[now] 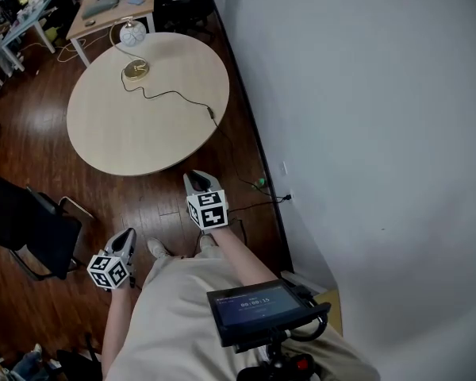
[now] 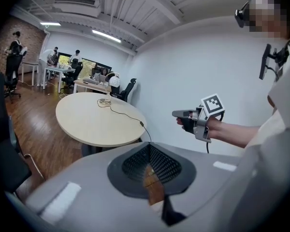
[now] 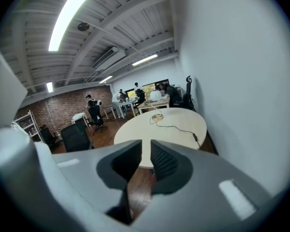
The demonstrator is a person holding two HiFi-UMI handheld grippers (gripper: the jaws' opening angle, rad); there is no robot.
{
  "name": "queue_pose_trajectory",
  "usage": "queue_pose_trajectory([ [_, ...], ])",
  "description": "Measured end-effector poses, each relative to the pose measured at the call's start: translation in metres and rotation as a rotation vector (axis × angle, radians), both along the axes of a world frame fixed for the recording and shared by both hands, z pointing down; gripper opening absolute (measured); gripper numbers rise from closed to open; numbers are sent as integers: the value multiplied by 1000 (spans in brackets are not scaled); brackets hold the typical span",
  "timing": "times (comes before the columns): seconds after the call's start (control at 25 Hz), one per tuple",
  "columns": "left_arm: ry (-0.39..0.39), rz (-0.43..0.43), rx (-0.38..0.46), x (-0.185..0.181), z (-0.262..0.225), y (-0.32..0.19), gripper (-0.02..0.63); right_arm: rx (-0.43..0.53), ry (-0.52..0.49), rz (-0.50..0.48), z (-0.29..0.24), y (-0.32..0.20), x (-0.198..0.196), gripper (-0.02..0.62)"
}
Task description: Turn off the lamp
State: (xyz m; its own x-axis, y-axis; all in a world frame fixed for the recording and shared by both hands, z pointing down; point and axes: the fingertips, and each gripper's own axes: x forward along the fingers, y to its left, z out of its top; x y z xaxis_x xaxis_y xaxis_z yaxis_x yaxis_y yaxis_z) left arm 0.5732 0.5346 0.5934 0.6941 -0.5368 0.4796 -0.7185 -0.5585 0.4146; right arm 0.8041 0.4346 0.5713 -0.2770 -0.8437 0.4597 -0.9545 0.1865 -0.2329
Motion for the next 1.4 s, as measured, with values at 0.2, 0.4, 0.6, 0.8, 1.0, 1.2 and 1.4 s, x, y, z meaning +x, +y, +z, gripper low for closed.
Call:
queue_pose_trajectory([
  [0.2,-1,-20,-11,0,7,7,5,-14,-1,-5,8,-4,1,53],
  [0.4,4,-42,-28,6,19,5,5,-18,11,-28,15,-10,5,51],
  [0.6,15,-37,-48,30,27,6,5,-43,22,-16,25,-5,32,51],
  [0.8,19,4,-63,51,37,6,5,-68,25,13,39,15,60,51],
  [1.0,9,30,-66,65,1,11,5,-85,13,80,18,51,102,52],
  [1.2,3,94,-68,90,12,2,5,-91,13,156,34,66,139,52],
  [1.4,-9,167,-80,110,17,6,5,-106,38,209,42,86,153,52],
])
